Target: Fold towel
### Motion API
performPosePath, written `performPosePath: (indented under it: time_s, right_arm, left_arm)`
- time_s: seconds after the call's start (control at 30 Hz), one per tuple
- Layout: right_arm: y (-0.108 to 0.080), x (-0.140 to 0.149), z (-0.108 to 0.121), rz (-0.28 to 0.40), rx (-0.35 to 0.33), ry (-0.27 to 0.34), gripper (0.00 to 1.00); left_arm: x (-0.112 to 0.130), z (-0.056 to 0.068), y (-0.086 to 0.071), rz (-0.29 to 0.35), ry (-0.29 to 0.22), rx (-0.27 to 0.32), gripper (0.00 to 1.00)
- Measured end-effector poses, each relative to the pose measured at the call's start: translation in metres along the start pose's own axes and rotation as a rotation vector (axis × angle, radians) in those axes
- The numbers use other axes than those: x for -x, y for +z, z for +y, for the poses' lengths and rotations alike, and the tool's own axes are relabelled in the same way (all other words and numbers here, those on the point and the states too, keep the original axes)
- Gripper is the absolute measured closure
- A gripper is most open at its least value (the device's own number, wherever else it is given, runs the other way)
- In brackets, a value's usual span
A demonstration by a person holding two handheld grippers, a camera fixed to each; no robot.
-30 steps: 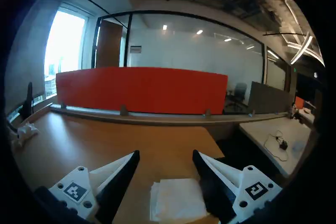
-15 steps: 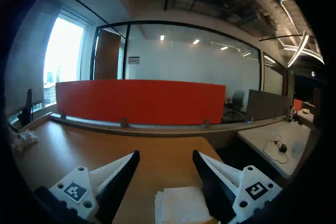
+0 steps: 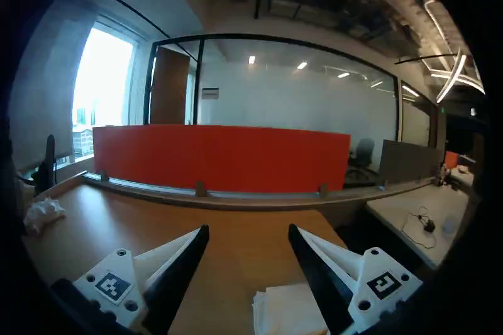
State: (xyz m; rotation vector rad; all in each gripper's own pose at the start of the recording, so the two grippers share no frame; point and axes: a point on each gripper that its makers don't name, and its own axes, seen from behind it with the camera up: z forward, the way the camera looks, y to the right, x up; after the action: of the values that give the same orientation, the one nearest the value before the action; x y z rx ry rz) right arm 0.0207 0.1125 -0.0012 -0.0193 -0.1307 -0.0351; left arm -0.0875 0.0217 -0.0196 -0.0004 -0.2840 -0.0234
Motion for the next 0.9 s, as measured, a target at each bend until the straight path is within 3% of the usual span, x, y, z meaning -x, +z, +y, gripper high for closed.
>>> performPosePath:
  time_s: [0.3, 0.63, 0.9]
  right_arm:
    - [0.004, -0.021, -0.046, 0.031, -0.04, -0.005, 0.03]
    - [0.008, -0.034, -0.097, 0.045, -0.055, 0.035, 0.03]
    - [0.009, -0.043, -0.123, 0.054, -0.068, 0.033, 0.03]
  left_arm:
    - [-0.022, -0.008, 0.008, 0.067, -0.008, 0.004, 0.07]
    - [-0.039, -0.013, 0.013, 0.119, -0.017, 0.02, 0.07]
    - [-0.048, -0.016, 0.015, 0.144, -0.015, 0.04, 0.07]
